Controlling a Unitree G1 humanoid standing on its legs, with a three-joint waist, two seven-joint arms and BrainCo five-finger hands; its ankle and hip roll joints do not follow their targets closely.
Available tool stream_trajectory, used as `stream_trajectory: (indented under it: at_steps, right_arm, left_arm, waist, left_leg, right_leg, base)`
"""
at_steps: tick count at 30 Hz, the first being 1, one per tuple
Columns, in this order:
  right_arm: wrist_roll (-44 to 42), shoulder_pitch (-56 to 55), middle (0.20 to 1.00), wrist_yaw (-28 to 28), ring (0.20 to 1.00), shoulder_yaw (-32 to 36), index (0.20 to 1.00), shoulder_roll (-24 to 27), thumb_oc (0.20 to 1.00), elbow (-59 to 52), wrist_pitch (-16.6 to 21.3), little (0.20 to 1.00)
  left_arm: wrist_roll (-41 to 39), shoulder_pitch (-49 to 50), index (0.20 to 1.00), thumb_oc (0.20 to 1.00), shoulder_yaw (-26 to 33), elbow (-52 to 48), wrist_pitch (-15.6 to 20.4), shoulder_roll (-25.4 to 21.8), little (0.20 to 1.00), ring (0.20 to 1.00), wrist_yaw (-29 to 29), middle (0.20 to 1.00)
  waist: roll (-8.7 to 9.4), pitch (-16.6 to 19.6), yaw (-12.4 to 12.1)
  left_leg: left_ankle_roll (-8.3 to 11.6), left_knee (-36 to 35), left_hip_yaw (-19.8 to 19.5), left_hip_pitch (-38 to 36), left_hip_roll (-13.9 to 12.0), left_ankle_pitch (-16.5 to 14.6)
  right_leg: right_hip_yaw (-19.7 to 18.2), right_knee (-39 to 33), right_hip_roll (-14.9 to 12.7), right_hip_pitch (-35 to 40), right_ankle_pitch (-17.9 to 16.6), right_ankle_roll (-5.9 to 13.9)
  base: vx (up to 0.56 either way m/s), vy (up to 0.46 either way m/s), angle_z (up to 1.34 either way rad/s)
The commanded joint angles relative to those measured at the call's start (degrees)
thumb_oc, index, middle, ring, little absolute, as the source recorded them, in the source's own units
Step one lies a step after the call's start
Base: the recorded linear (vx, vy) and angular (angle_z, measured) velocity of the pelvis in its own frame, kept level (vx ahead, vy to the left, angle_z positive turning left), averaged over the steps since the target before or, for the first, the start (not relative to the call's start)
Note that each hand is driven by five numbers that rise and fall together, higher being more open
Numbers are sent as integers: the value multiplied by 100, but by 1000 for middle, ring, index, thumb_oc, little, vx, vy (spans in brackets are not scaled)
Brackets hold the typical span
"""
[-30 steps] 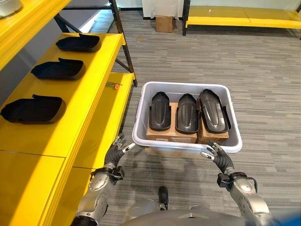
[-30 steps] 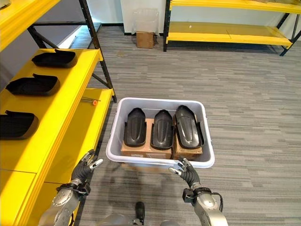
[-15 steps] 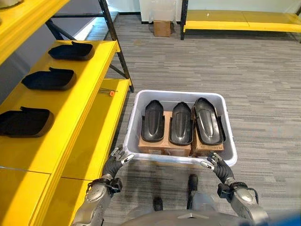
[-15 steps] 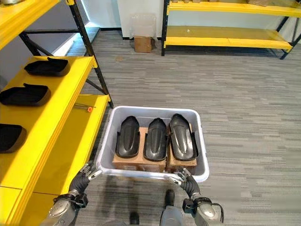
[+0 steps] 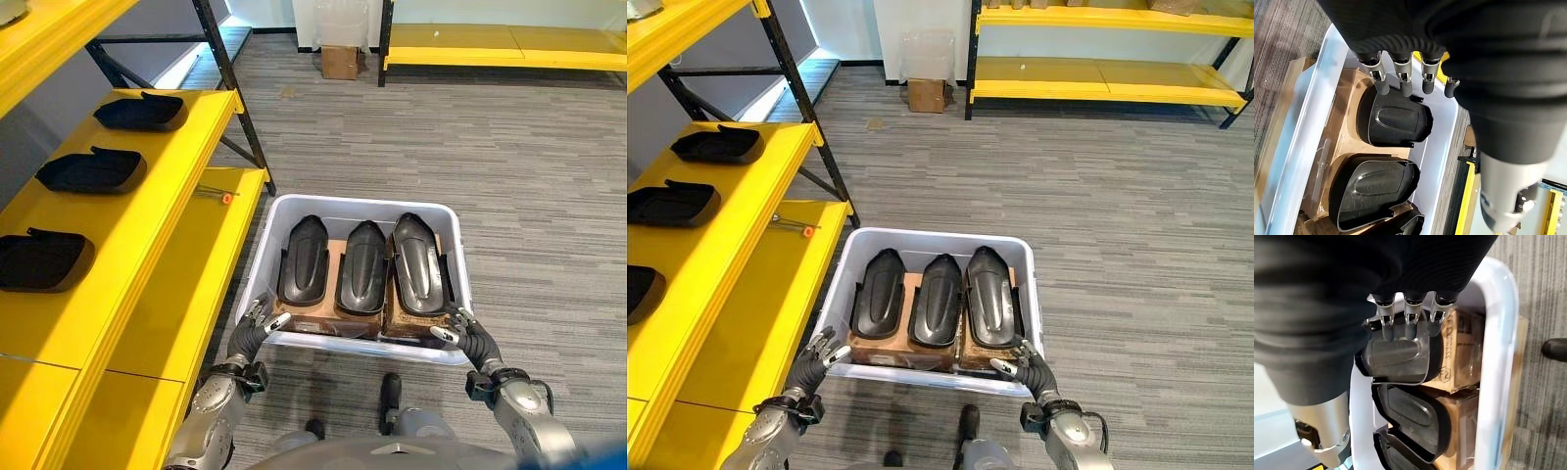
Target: Move parts from the plastic box to the shelf.
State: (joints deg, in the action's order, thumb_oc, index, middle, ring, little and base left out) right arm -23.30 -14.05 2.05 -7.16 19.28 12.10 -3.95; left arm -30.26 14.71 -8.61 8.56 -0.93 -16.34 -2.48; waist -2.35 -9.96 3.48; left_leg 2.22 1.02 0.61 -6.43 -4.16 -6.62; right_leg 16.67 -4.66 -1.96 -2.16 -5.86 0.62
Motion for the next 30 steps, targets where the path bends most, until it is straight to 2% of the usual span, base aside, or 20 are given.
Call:
stream_trajectory:
  at_steps: [1, 2, 3, 4, 6, 7, 8, 9, 10, 12, 16, 20, 30]
  right_arm:
    - [-115, 26, 1000, -12, 1000, 39, 1000, 217, 1000, -384, 321, 1000]
    - [-72, 87, 1000, -17, 1000, 12, 1000, 250, 1000, -388, 330, 1000]
    - [-74, 57, 1000, -3, 1000, 17, 1000, 244, 1000, -389, 331, 1000]
    - [-81, 19, 1000, -18, 1000, 46, 1000, 244, 1000, -388, 336, 1000]
    - [-104, 24, 1000, -164, 1000, 130, 1000, 264, 1000, -400, 388, 1000]
    - [-158, 0, 1000, -178, 1000, 167, 1000, 266, 1000, -413, 413, 1000]
    - [-159, -1, 1000, -178, 1000, 168, 1000, 269, 1000, -414, 413, 1000]
    - [-111, 3, 1000, -139, 1000, 175, 1000, 235, 1000, -385, 413, 1000]
    - [-95, -5, 1000, -154, 1000, 205, 1000, 208, 1000, -380, 413, 1000]
    - [-141, 23, 1000, -159, 1000, 221, 1000, 135, 1000, -379, 389, 1000]
    - [-213, -7, 1000, -156, 1000, 235, 1000, -26, 1000, -326, 360, 1000]
    - [-218, 46, 1000, -130, 1000, 177, 1000, -77, 1000, -318, 333, 1000]
    - [-148, 428, 1000, -242, 1000, 190, 1000, 130, 1000, -584, 516, 1000]
  left_arm:
    - [-55, -109, 1000, 1000, 86, -174, 249, -303, 1000, 1000, 31, 1000]
    - [-62, -142, 1000, 1000, 97, -179, 262, -312, 1000, 1000, 27, 1000]
    - [-66, -108, 1000, 1000, 108, -182, 258, -308, 1000, 1000, 35, 1000]
    - [-74, -68, 1000, 1000, 96, -221, 273, -325, 1000, 1000, 20, 1000]
    - [-26, -92, 1000, 1000, 92, -313, 300, -345, 1000, 1000, -67, 1000]
    - [-22, -83, 1000, 1000, 102, -306, 327, -330, 1000, 1000, -95, 1000]
    - [-21, -83, 1000, 1000, 100, -304, 328, -328, 1000, 1000, -95, 1000]
    - [-58, -66, 1000, 1000, 142, -254, 340, -269, 1000, 1000, -68, 1000]
    - [-18, -93, 1000, 1000, 139, -218, 346, -261, 1000, 1000, -63, 1000]
    - [-57, -121, 1000, 1000, 113, -195, 372, -294, 1000, 1000, -37, 1000]
    - [-1, -151, 1000, 1000, 127, -190, 391, -453, 1000, 1000, -18, 1000]
    - [7, -191, 1000, 1000, 157, -227, 395, -550, 1000, 1000, -38, 1000]
    - [122, -499, 1000, 1000, 83, -449, 473, -708, 1000, 1000, -26, 1000]
  waist:
    - [353, -143, -20]
    - [412, -155, -54]
    - [434, -106, -36]
    - [444, -68, -38]
    - [377, -96, 11]
    - [311, -119, 47]
    - [309, -118, 42]
    - [147, -52, 66]
    - [62, -40, 98]
    - [23, -40, 110]
    - [60, -64, 111]
    - [130, -79, 119]
    - [241, -136, 160]
  left_leg:
    - [241, 1793, 107, 939, 93, 371]
    - [237, 1492, -60, 1022, 31, 425]
    - [224, 1222, -25, 932, -128, 393]
    - [234, 732, 56, 839, -395, 480]
    - [330, 140, 160, 1008, -959, 1058]
    - [381, 12, 265, 1010, -1030, 1176]
    - [383, -9, 274, 997, -1032, 1187]
    - [436, -355, 372, 746, -1016, 1066]
    - [464, -464, 582, 679, -965, 1088]
    - [399, -306, 597, 642, -787, 906]
    - [261, -113, 834, 642, -506, 636]
    - [175, 9, 982, 683, -392, 482]
    - [235, 244, 1130, 875, -489, 402]
  right_leg:
    - [-180, 763, -331, 302, 1107, 204]
    - [-185, 770, -357, 255, 1092, 245]
    - [-196, 750, -391, 253, 1105, 283]
    - [-219, 770, -446, 263, 1159, 329]
    - [-222, 908, -608, 213, 1251, 420]
    - [-222, 941, -645, 203, 1269, 456]
    - [-228, 947, -644, 199, 1271, 455]
    - [-292, 994, -673, 170, 1259, 558]
    - [-276, 995, -797, 189, 1172, 629]
    - [-347, 941, -959, 236, 1034, 721]
    - [-490, 760, -1276, 287, 804, 880]
    - [-573, 679, -1410, 205, 679, 970]
    - [-592, 464, -1372, 95, 592, 997]
  base:
    - [-26, -19, 44]
    - [43, 31, 40]
    - [107, 78, 28]
    - [140, 154, 0]
    - [100, 211, 7]
    - [44, 147, 6]
    - [98, 261, 3]
    - [114, 305, -11]
    - [152, 396, -26]
    - [120, 294, -25]
    - [83, 215, -24]
    - [45, 126, -14]
    - [42, -3, -8]
